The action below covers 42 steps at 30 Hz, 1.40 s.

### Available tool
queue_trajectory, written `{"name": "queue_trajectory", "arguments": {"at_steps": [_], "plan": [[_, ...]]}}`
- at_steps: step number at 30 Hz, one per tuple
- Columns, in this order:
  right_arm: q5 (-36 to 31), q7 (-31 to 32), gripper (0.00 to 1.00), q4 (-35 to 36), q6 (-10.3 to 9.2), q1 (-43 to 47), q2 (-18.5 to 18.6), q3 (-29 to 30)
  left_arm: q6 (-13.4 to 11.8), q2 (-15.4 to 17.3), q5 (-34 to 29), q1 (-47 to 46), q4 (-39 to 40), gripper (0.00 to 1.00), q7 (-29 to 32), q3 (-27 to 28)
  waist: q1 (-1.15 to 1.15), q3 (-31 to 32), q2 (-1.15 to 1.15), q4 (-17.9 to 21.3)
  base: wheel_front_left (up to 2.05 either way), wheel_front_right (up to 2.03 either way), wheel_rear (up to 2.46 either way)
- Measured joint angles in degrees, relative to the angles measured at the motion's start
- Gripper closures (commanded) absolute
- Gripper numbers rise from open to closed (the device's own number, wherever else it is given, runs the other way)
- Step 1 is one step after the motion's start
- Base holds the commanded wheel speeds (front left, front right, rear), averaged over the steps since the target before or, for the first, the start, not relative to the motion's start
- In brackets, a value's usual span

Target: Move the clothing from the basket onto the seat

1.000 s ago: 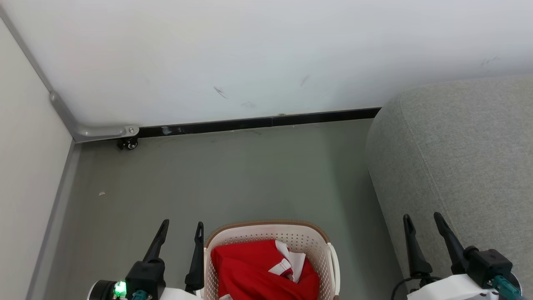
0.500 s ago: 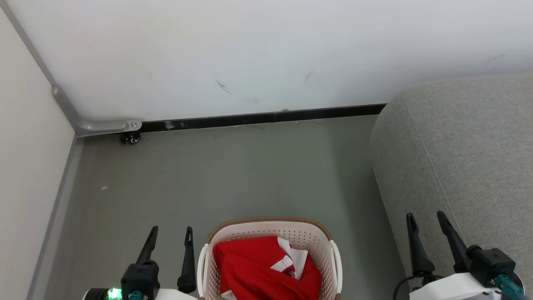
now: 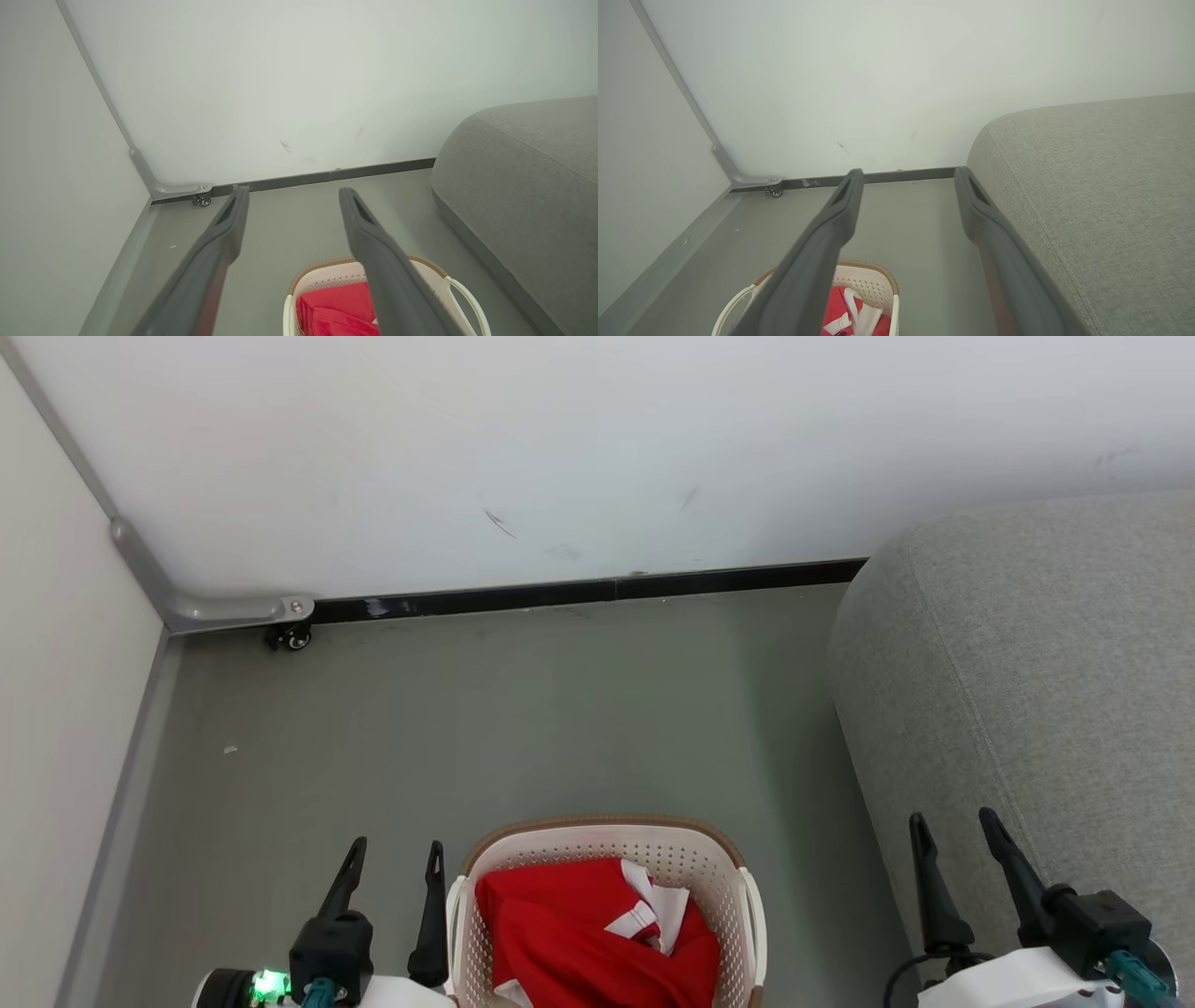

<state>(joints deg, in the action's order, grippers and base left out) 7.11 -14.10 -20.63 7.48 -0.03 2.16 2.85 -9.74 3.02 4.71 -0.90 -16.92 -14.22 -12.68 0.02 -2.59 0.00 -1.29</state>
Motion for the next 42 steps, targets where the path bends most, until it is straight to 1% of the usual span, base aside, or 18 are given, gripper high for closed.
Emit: {"name": "queue_trajectory", "arguments": {"at_steps": [3,9,16,28,39,42], "plan": [[-0.6,0.0,0.00,0.1,0.00,0.0,0.0,0.2,0.3,0.4,-0.4,-1.5,-0.8,0.00,0.0,-0.6,0.00,-0.4,0.00,0.1,0.00,0.00,0.00],[-1.7,0.0,0.00,1.5,0.00,0.0,0.0,1.1,2.2,0.6,-2.2,-3.6,-2.9,0.00,0.0,-3.2,0.00,-1.6,0.00,0.4,0.00,0.00,0.00],[-1.7,0.0,0.00,3.5,0.00,0.1,0.0,2.4,3.3,0.6,-3.0,-5.9,-5.2,0.00,0.0,-4.3,0.00,-3.5,0.00,0.9,0.00,0.00,0.00],[-1.6,0.0,0.00,6.9,0.00,0.0,0.0,3.0,4.2,0.7,-3.9,-9.9,-8.2,0.00,0.0,-5.4,0.00,-8.1,0.00,1.9,0.00,0.00,0.00],[-1.2,0.0,0.00,9.4,0.00,-0.6,0.0,3.9,4.3,0.6,-5.1,-15.3,-10.1,0.00,0.0,-6.2,0.00,-14.0,0.00,3.4,0.00,0.00,0.00],[-0.9,0.0,0.00,10.0,0.00,-2.1,0.0,4.0,4.7,0.7,-6.6,-16.8,-11.0,0.00,0.0,-7.3,0.00,-15.8,0.00,3.9,0.00,0.00,0.00]]}}
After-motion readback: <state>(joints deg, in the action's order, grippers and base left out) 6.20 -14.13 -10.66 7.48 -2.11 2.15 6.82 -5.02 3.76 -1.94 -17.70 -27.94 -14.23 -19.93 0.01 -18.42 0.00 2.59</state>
